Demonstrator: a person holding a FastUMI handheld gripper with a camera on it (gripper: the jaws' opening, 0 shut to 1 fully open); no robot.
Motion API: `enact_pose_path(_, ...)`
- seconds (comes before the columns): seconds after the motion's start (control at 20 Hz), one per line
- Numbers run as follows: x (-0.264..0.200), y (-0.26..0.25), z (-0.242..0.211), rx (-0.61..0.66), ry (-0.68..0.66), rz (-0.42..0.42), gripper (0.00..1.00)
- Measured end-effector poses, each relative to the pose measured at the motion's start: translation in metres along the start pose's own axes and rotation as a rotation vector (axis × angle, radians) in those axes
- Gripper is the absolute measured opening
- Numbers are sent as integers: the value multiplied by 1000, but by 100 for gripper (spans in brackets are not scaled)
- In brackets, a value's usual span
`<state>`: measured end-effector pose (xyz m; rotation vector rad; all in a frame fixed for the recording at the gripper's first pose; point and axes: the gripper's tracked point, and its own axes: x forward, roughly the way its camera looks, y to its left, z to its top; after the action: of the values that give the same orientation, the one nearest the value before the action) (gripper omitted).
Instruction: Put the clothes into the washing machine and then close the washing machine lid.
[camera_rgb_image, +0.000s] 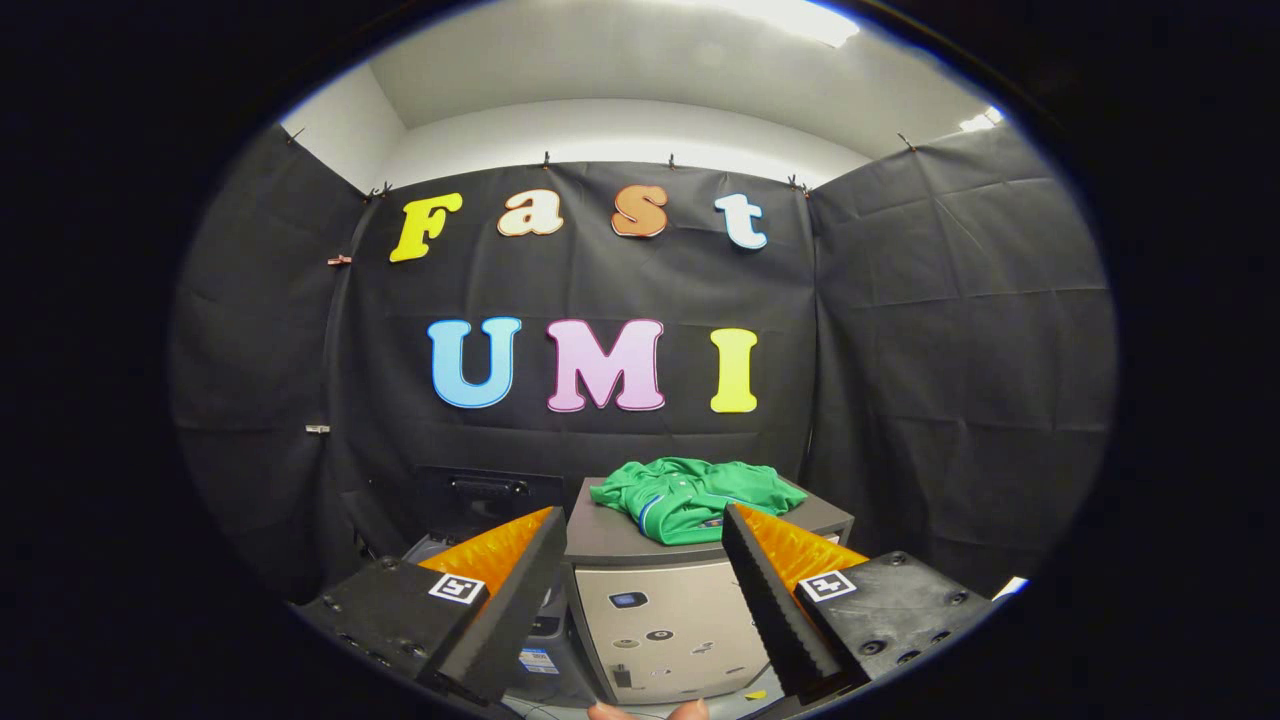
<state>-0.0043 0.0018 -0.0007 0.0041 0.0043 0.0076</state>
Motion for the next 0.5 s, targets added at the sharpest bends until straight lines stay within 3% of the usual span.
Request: enact_pose_path(0.5,16,-11,1,18,4,-4,98)
